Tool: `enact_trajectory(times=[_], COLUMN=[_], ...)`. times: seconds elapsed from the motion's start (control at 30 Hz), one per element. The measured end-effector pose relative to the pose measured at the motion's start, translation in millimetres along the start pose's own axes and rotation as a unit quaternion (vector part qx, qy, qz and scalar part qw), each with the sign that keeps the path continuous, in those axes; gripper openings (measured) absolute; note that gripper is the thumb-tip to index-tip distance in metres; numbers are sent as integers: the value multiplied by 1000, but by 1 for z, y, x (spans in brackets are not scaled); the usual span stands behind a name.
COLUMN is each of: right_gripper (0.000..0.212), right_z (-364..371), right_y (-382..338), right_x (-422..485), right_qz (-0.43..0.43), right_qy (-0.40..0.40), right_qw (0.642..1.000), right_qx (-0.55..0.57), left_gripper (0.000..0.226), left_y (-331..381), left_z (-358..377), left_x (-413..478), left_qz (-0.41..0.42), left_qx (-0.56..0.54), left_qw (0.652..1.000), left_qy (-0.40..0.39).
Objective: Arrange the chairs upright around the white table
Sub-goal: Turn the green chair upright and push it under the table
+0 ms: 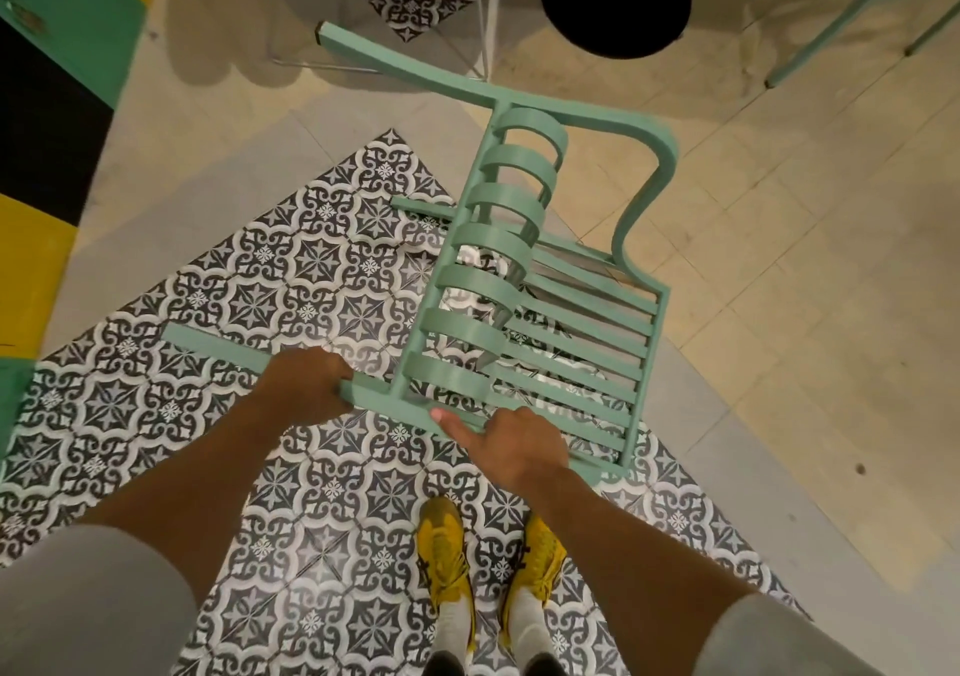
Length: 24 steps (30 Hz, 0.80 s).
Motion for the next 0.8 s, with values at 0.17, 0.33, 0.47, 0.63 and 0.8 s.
enact_trajectory(times=[0.17,0.33,0.47,0.63,0.8], right_gripper=[118,117,118,100,105], right_z=[3,8,3,-21,-63], right_y=[-16,-30,-25,5,50], right_x=[2,4,7,14,38], right_qz=[-1,-6,-25,-93,-91], right_qy=[0,2,-32,-81,-51], right_qw=[1000,1000,999,991,993], right_qx=[3,1,17,47,47], left_gripper=[23,25,25,58,66], left_y=[-20,-32,-34,-24,39], left_z=[7,9,13,21,22], left_x=[7,10,12,-9,-61], left_qz=[2,-9,3,-26,-163], left_qx=[11,23,35,-91,-340], left_qw=[1000,999,999,994,886], left_qy=[-12,-47,-33,63,269])
Point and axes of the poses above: each hand's wrist, its own x-axis towards the middle knuckle, its own z-axis out of the palm, y = z × x, the point moved 1 cm from there along x, towards the middle knuckle, and after that the axes turned 9 degrees about y, right-handed, at the moved point
